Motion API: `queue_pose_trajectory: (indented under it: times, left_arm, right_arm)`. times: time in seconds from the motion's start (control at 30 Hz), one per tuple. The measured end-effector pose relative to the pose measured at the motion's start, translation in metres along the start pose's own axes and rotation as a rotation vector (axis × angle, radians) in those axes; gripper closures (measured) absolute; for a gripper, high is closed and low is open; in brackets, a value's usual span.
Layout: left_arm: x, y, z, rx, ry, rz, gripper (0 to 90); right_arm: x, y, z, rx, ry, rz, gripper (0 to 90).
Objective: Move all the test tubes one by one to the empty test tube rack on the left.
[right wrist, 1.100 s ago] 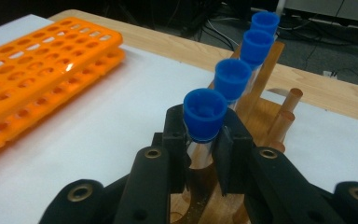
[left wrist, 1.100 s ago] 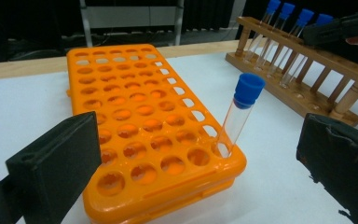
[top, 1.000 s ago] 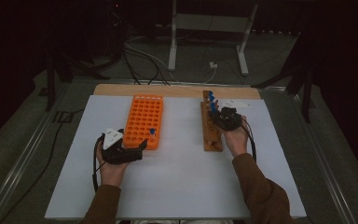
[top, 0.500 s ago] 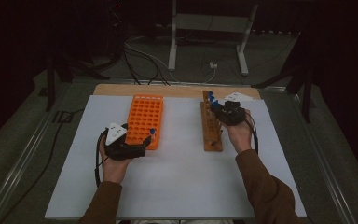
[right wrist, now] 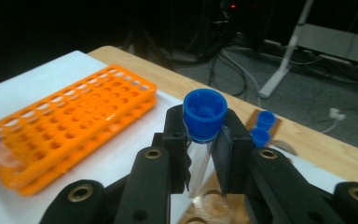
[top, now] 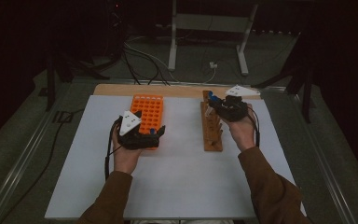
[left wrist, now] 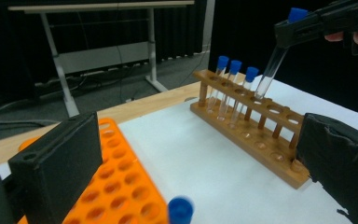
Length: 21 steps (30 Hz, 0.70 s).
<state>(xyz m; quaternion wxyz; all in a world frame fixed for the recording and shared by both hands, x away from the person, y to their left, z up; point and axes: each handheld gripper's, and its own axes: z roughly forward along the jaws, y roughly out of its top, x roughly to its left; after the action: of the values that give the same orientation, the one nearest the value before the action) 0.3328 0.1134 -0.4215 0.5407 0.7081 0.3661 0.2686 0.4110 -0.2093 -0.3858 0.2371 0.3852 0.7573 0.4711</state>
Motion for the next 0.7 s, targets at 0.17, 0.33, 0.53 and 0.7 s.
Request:
queue_pose_trajectory:
  times: [0.17, 0.33, 0.53, 0.7]
  left_arm:
    - [-0.011, 0.005, 0.011, 0.008, -0.016, -0.01, 1.6]
    - [-0.021, 0.007, 0.023, 0.034, -0.034, -0.009, 4.2]
    - [-0.029, 0.007, 0.038, 0.078, -0.059, -0.02, 9.9]
    - [-0.038, 0.004, 0.052, 0.111, -0.077, 0.003, 19.2]
  right_arm:
    - [0.009, 0.0, 0.001, 0.01, 0.05, 0.012, 76.5]
    - [0.018, -0.001, 0.004, 0.025, 0.1, 0.026, 76.5]
    - [0.029, -0.002, 0.008, 0.048, 0.141, 0.023, 76.4]
    - [0.04, -0.001, 0.01, 0.061, 0.178, 0.021, 76.4]
